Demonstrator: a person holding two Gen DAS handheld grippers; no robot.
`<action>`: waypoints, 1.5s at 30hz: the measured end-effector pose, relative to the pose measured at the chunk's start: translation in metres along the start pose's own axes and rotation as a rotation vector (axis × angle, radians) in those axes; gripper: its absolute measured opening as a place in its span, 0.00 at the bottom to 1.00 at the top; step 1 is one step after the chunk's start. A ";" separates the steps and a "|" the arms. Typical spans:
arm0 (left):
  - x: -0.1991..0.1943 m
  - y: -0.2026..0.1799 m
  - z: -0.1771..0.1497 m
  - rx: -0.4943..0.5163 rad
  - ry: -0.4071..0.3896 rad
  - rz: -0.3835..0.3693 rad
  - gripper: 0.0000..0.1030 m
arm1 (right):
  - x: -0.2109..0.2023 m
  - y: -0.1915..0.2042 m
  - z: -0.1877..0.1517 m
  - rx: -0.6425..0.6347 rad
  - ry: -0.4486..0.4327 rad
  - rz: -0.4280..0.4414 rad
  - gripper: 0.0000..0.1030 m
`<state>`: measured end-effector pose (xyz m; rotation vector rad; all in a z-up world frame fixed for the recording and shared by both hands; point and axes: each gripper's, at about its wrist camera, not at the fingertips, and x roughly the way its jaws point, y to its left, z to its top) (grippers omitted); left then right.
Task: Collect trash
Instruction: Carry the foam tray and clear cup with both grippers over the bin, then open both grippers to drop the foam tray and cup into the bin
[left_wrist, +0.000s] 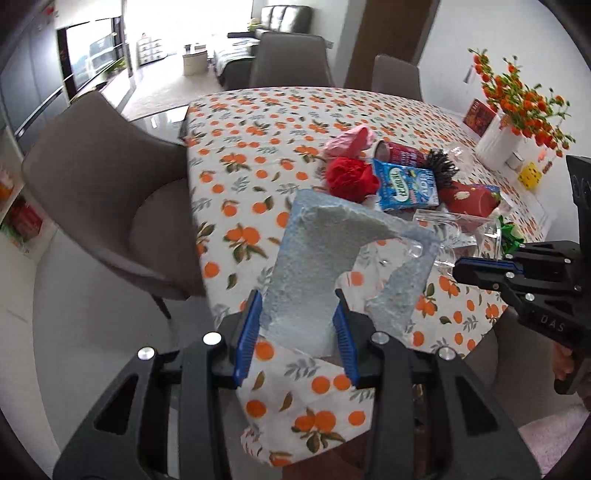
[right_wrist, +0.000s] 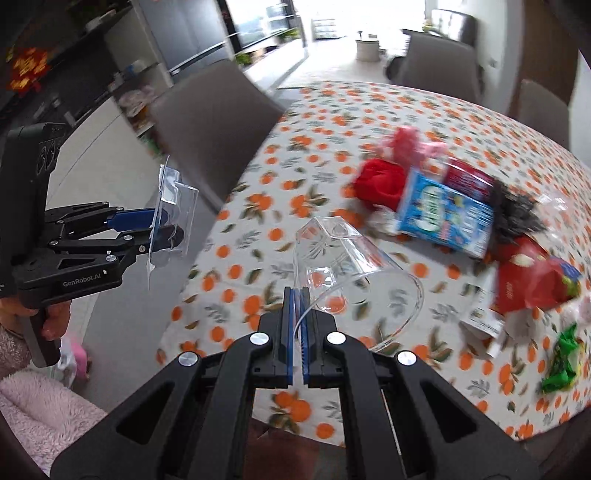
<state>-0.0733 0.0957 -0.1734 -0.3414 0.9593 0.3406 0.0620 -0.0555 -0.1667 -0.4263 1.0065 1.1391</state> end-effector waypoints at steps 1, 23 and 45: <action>-0.009 0.009 -0.011 -0.032 0.000 0.027 0.38 | 0.003 0.011 0.002 -0.029 0.006 0.018 0.03; -0.023 0.276 -0.195 -0.389 0.134 0.219 0.38 | 0.206 0.311 -0.008 -0.204 0.199 0.195 0.03; 0.320 0.378 -0.313 -0.336 0.400 0.135 0.39 | 0.553 0.270 -0.110 0.146 0.361 0.079 0.20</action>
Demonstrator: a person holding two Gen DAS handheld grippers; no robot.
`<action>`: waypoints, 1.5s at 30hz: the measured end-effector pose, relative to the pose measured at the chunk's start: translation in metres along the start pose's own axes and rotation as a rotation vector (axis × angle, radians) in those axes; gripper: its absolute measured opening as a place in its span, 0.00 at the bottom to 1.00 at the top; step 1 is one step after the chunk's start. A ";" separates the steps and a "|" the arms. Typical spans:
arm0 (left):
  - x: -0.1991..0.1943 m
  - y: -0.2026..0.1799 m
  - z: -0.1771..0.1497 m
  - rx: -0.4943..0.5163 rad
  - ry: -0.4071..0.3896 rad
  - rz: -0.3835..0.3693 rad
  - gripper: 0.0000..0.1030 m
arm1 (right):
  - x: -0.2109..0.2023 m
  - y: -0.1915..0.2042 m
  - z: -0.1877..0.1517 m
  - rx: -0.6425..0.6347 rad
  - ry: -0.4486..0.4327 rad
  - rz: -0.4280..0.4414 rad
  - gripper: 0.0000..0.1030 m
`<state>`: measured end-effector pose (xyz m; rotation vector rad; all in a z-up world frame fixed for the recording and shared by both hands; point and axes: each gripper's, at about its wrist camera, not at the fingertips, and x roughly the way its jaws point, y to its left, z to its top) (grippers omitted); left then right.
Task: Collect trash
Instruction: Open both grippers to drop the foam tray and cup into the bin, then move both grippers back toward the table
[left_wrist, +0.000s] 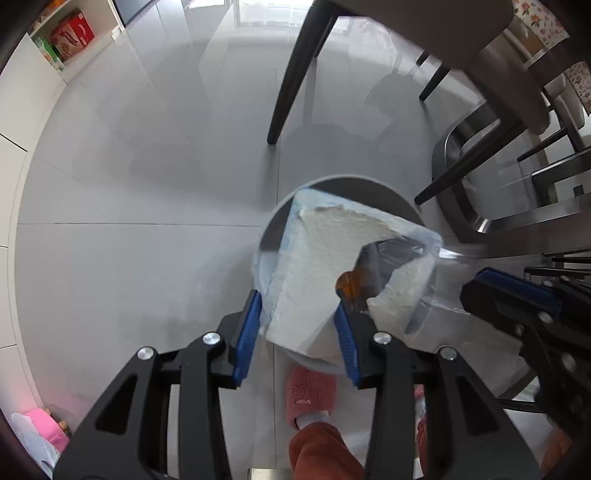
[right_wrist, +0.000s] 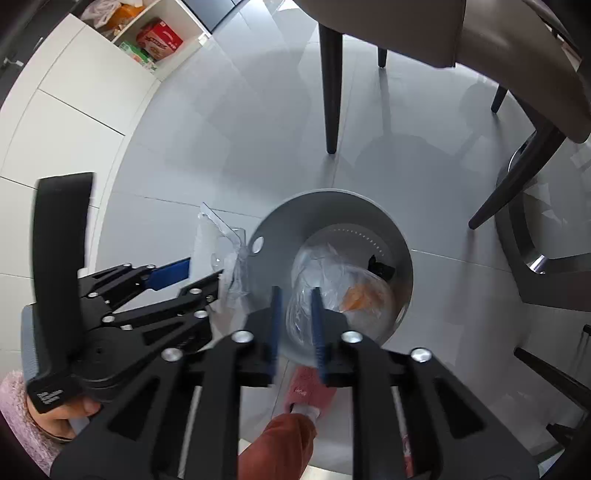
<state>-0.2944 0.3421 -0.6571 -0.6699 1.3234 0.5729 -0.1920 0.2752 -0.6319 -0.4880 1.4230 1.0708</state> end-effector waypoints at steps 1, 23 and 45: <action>0.004 -0.002 0.001 0.003 0.005 0.000 0.40 | 0.003 -0.002 0.000 0.004 0.001 -0.001 0.20; -0.184 -0.018 0.009 0.045 -0.110 0.168 0.64 | -0.201 0.033 -0.011 -0.053 -0.206 -0.208 0.39; -0.496 -0.292 0.029 0.375 -0.524 0.074 0.91 | -0.591 -0.084 -0.091 0.229 -0.559 -0.489 0.75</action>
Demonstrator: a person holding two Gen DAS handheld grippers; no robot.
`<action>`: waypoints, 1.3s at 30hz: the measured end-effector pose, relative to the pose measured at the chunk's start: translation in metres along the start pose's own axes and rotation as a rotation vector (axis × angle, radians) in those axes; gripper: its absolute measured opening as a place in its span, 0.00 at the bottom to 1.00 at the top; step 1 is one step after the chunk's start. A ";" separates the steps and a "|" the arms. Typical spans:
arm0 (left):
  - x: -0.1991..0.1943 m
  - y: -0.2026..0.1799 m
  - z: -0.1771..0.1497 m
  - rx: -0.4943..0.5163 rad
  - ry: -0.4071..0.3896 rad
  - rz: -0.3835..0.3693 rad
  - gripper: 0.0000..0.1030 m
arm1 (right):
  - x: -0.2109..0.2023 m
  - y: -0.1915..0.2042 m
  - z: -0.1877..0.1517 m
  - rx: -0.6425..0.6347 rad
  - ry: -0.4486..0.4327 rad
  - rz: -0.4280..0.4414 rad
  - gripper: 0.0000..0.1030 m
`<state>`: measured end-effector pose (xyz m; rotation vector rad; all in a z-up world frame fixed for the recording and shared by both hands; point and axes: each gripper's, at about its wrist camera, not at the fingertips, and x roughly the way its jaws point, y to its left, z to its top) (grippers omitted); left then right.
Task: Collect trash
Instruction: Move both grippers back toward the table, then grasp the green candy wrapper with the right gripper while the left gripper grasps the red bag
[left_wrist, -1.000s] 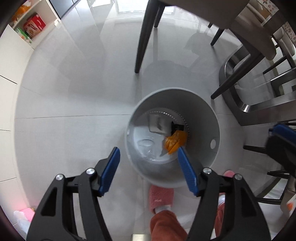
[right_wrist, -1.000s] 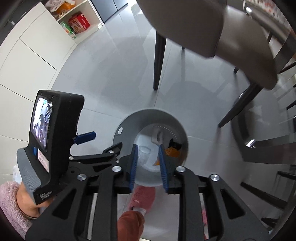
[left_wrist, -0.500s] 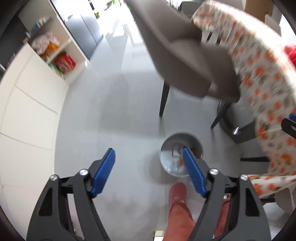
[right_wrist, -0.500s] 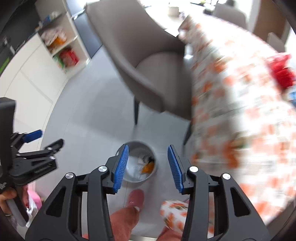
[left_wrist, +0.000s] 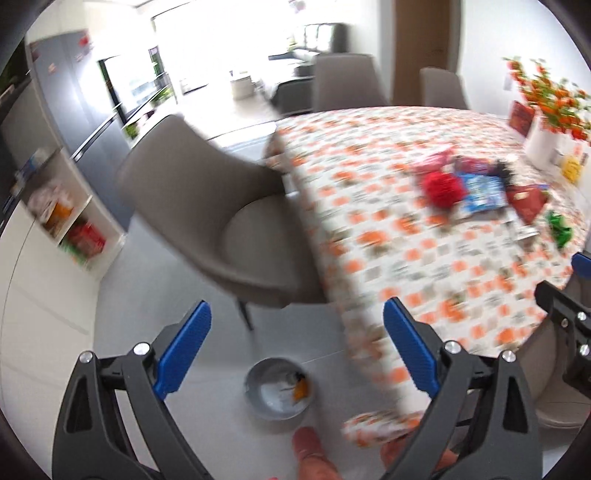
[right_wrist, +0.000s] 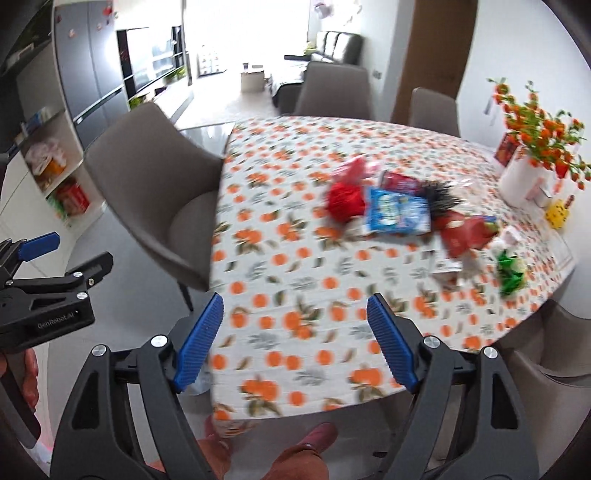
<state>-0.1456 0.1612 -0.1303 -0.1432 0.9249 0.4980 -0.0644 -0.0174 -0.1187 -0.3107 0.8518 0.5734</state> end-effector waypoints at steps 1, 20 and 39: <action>-0.003 -0.018 0.007 0.008 -0.014 -0.017 0.91 | -0.005 -0.021 0.002 0.012 -0.011 -0.010 0.75; -0.001 -0.280 0.056 0.215 -0.077 -0.135 0.91 | -0.014 -0.277 -0.020 0.234 -0.038 -0.154 0.75; 0.114 -0.431 0.114 0.433 -0.063 -0.241 0.91 | 0.087 -0.398 -0.010 0.402 0.055 -0.328 0.75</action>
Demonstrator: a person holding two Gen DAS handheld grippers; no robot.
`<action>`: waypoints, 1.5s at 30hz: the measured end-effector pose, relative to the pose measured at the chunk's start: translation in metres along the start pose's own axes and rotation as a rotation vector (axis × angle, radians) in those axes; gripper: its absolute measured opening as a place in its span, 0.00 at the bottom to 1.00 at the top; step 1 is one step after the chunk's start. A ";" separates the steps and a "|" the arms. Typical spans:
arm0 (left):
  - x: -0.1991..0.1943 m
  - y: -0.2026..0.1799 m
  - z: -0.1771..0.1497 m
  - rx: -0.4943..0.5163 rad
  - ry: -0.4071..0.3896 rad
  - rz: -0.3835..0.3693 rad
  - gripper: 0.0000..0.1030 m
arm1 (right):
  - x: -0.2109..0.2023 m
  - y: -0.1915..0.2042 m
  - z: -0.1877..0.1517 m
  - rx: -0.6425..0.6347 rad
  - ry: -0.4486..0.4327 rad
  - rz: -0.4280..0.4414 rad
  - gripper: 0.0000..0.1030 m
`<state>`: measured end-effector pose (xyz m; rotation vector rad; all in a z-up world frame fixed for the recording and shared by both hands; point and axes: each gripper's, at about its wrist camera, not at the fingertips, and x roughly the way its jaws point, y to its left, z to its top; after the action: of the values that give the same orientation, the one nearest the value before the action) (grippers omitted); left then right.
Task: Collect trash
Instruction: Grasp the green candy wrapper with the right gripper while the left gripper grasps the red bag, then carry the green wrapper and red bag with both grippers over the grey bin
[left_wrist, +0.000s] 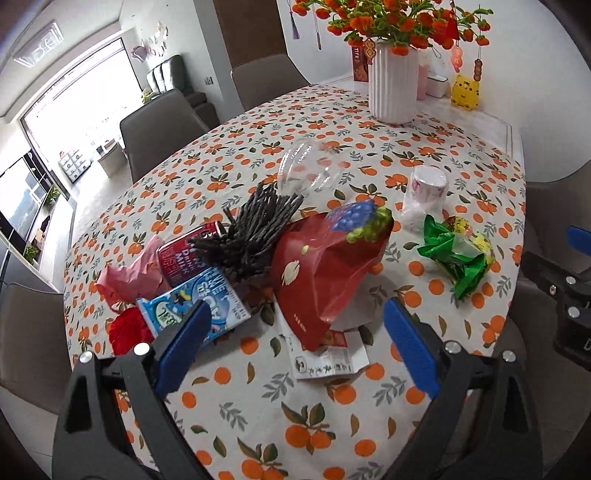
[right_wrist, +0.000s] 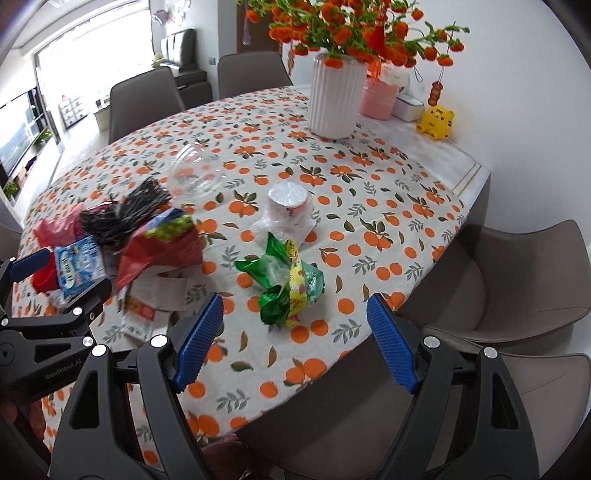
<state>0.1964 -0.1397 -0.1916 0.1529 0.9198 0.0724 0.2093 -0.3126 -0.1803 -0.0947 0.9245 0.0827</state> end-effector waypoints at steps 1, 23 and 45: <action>0.006 -0.002 0.002 0.007 0.003 0.000 0.91 | 0.006 0.000 0.001 0.004 0.004 -0.003 0.75; 0.098 -0.005 0.008 -0.021 0.162 0.039 0.43 | 0.111 0.012 0.008 -0.081 0.148 0.047 0.64; 0.071 0.003 0.013 -0.038 0.065 0.011 0.08 | 0.085 0.012 0.014 -0.073 0.104 0.107 0.42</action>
<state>0.2497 -0.1287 -0.2394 0.1213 0.9818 0.1052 0.2702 -0.2968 -0.2406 -0.1181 1.0309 0.2120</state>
